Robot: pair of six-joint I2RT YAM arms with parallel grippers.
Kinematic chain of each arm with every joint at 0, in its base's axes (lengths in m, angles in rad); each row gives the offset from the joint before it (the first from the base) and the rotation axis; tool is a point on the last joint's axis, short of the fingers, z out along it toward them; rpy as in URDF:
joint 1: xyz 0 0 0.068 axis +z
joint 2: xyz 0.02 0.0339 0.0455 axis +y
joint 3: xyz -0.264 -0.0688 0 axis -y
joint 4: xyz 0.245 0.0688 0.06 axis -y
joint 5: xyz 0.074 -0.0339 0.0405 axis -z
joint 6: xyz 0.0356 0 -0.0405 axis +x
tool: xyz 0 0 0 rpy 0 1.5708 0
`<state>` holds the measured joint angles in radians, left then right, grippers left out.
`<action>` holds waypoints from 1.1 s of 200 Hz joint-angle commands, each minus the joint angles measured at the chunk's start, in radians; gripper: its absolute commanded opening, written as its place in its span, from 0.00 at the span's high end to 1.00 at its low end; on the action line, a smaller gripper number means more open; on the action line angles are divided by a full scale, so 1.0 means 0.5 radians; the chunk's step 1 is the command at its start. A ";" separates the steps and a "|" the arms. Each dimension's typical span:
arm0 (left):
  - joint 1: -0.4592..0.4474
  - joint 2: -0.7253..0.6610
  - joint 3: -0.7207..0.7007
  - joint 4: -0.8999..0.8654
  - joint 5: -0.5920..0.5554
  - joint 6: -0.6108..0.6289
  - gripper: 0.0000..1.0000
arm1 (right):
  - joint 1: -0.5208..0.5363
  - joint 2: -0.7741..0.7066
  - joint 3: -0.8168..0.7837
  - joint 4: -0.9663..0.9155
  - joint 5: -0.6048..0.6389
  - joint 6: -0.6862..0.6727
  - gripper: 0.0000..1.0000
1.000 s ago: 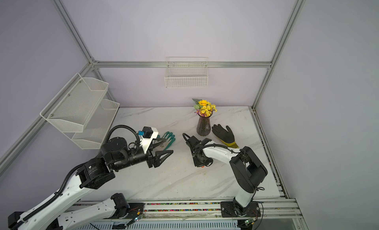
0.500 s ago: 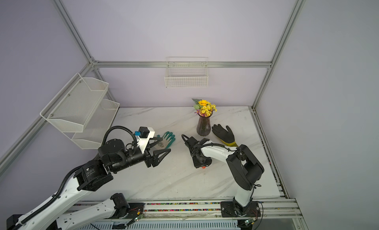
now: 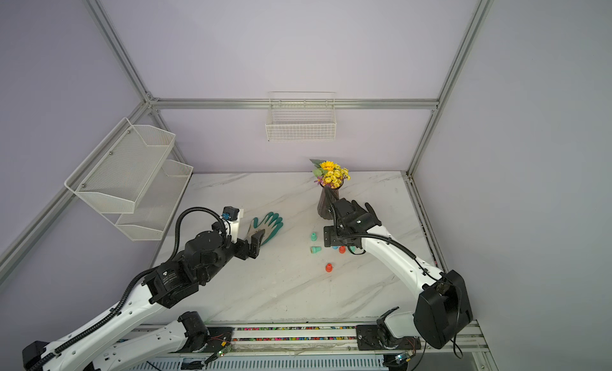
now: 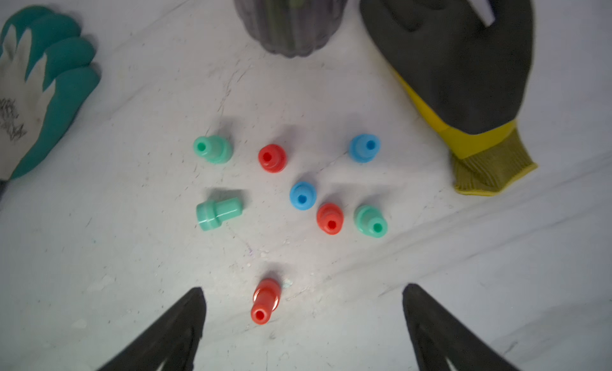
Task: Close the stamp cap
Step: Reset both arms
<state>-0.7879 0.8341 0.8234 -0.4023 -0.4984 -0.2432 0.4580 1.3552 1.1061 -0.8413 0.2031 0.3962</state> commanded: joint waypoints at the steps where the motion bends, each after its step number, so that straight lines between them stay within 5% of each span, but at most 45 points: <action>1: 0.158 0.054 -0.103 0.113 -0.469 -0.137 0.00 | -0.159 -0.090 -0.063 0.166 0.308 -0.121 0.03; 23: 0.368 0.063 -0.338 0.367 -0.511 -0.118 0.00 | -0.389 -0.162 -0.267 0.559 0.430 -0.207 0.03; 62: 0.548 0.079 -0.973 1.368 -0.732 0.390 0.00 | -0.621 -0.223 -0.859 1.615 0.424 -0.546 0.03; 105: 0.867 0.246 -1.168 1.844 -0.728 0.587 0.00 | -0.909 -0.132 -1.422 2.697 0.176 -0.577 0.03; 129: 1.040 0.432 -1.315 2.285 -0.509 0.560 0.00 | -0.968 0.064 -1.642 3.403 0.080 -0.568 0.03; 157: 1.176 0.716 -1.274 2.610 -0.319 0.601 0.00 | -0.971 0.296 -1.654 3.783 -0.076 -0.594 0.03; 185: 1.289 1.007 -1.241 2.992 -0.085 0.626 0.00 | -0.983 0.573 -1.605 4.035 -0.242 -0.553 0.03; 208: 1.368 1.114 -1.158 2.915 0.138 0.501 0.00 | -0.984 0.912 -1.598 4.387 -0.246 -0.556 0.03; 220: 1.398 1.271 -1.141 3.001 0.232 0.515 0.00 | -0.984 0.849 -1.561 4.183 -0.296 -0.533 0.03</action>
<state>-0.1204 1.3914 0.2150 0.9329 -0.5339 0.0368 -0.0284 1.7657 0.3035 1.1454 0.1108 0.1253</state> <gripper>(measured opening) 0.997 0.972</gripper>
